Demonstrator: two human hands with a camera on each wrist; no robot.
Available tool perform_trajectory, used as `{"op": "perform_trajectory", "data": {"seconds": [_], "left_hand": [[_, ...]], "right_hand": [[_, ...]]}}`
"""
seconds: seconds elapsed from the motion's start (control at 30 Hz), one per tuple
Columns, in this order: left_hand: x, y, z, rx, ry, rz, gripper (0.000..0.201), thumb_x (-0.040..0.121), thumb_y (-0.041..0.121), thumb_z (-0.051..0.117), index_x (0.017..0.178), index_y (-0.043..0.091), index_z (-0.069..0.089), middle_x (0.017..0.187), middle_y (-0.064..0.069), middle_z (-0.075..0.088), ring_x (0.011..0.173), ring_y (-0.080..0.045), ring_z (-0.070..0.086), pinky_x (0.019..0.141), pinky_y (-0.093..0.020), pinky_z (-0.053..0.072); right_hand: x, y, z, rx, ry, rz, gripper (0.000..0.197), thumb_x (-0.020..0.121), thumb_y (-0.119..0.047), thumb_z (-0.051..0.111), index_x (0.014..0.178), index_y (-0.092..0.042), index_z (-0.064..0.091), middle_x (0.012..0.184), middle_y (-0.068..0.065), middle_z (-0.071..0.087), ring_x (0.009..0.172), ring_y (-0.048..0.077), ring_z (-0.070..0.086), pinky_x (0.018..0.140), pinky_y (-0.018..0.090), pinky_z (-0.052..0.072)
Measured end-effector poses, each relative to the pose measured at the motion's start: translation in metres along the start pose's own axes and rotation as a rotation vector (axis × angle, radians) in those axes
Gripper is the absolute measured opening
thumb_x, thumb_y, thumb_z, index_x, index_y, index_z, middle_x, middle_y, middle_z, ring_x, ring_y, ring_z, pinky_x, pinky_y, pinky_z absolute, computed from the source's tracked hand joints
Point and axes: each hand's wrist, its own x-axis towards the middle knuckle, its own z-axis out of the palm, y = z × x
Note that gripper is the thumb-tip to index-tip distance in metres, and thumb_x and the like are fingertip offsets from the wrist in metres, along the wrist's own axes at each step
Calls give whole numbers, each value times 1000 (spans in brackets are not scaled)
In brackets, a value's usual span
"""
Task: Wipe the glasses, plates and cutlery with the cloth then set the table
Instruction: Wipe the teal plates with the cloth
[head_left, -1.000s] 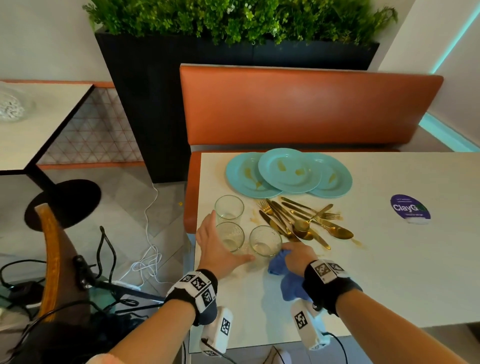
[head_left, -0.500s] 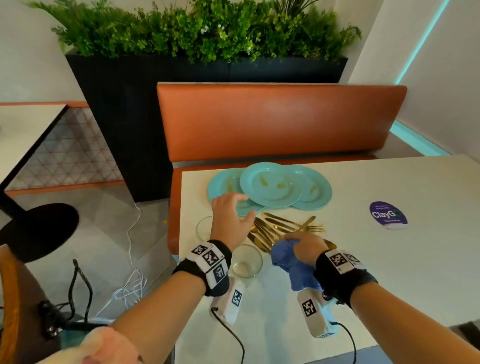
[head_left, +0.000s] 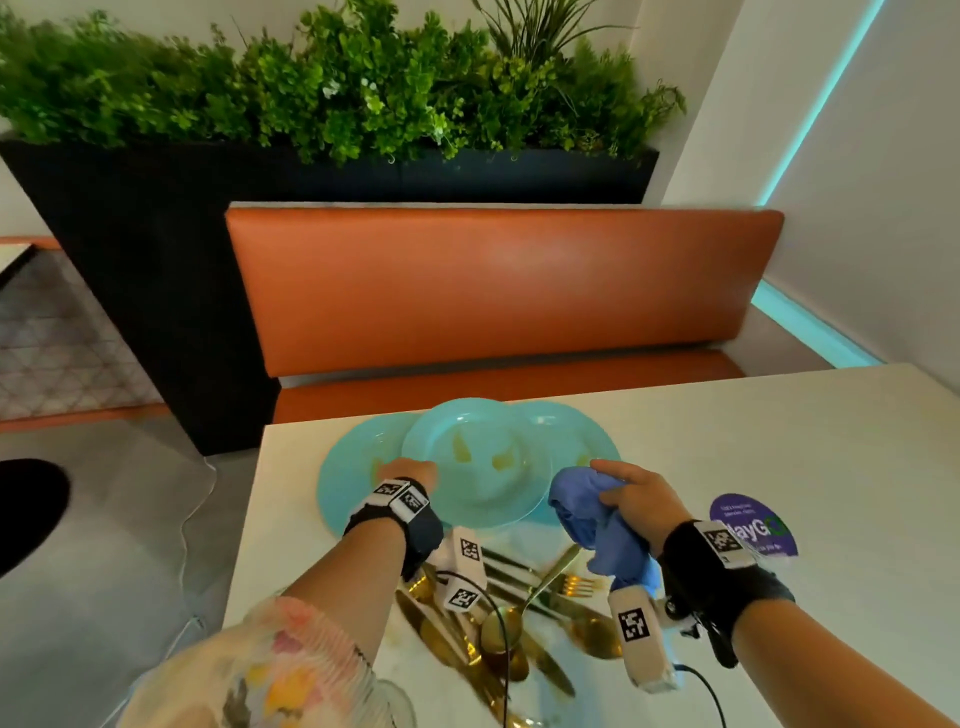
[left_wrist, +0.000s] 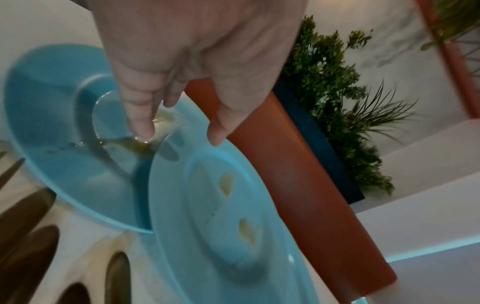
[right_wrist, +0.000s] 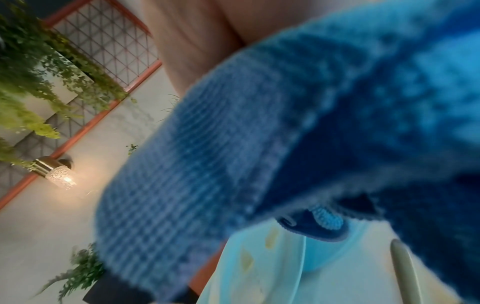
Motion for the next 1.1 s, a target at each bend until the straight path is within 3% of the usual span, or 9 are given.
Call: {"op": "perform_trajectory", "data": {"seconds": [0.27, 0.37, 0.5, 0.63, 0.77, 0.9, 0.97, 1.03, 1.1], "left_hand": [[31, -9, 22, 8, -50, 19, 36, 93, 13, 48, 127, 3, 50, 133, -17, 53, 121, -34, 52, 102, -34, 42], [58, -16, 31, -447, 65, 8, 39, 70, 32, 52, 105, 13, 55, 117, -17, 63, 104, -36, 61, 94, -47, 50], [3, 8, 12, -689, 123, 148, 16, 94, 28, 46, 101, 14, 46, 101, -13, 61, 95, -32, 61, 88, -48, 52], [-44, 20, 0, -765, 85, 316, 28, 101, 28, 37, 125, 17, 44, 110, -9, 60, 98, -28, 59, 91, -43, 50], [-85, 24, 2, -763, 31, 424, 45, 103, 29, 32, 145, 16, 32, 138, -1, 44, 129, -18, 41, 107, -29, 30], [-115, 14, -4, -838, 33, 459, 45, 102, 31, 33, 145, 17, 32, 148, -3, 38, 133, -18, 39, 111, -32, 30], [-130, 0, -11, -865, 13, 478, 43, 102, 31, 33, 144, 19, 34, 140, 0, 43, 121, -13, 44, 101, -27, 35], [-144, -16, -13, -891, -59, 495, 40, 102, 31, 33, 141, 21, 37, 130, 0, 47, 113, -15, 50, 91, -28, 41], [-160, -30, -9, -881, -140, 505, 35, 102, 32, 35, 134, 25, 43, 125, 1, 53, 111, -19, 55, 95, -34, 46]], "right_hand": [[40, 8, -3, 189, -49, 43, 42, 87, 9, 46, 124, -10, 57, 115, 18, 58, 96, 33, 56, 82, 41, 51], [43, 9, -2, 248, -9, 68, 42, 87, 7, 48, 125, -8, 55, 116, 19, 58, 97, 35, 56, 84, 43, 50], [43, 6, -1, 232, 91, 21, 43, 84, 3, 51, 126, -6, 56, 121, 19, 60, 101, 34, 57, 88, 40, 49], [25, -15, 5, -17, 181, -186, 43, 88, -6, 53, 130, -13, 53, 131, 14, 56, 117, 33, 53, 103, 41, 41], [-16, -39, 34, -370, 39, -430, 55, 94, -26, 51, 145, -20, 31, 142, 7, 46, 128, 28, 44, 104, 29, 33], [-70, -11, 64, -451, -99, -780, 55, 79, -42, 44, 127, -17, 56, 127, 2, 56, 116, 18, 48, 101, 22, 32], [-82, 16, 55, -498, 24, -916, 38, 77, -27, 45, 113, -24, 59, 113, -2, 57, 100, 19, 52, 89, 24, 41], [-86, 30, 35, -532, 222, -934, 34, 74, -16, 43, 103, -22, 60, 102, 7, 61, 87, 30, 60, 76, 30, 50], [-88, 29, 17, -525, 377, -870, 39, 73, -12, 39, 101, -12, 67, 98, 19, 64, 83, 41, 64, 79, 36, 50]]}}
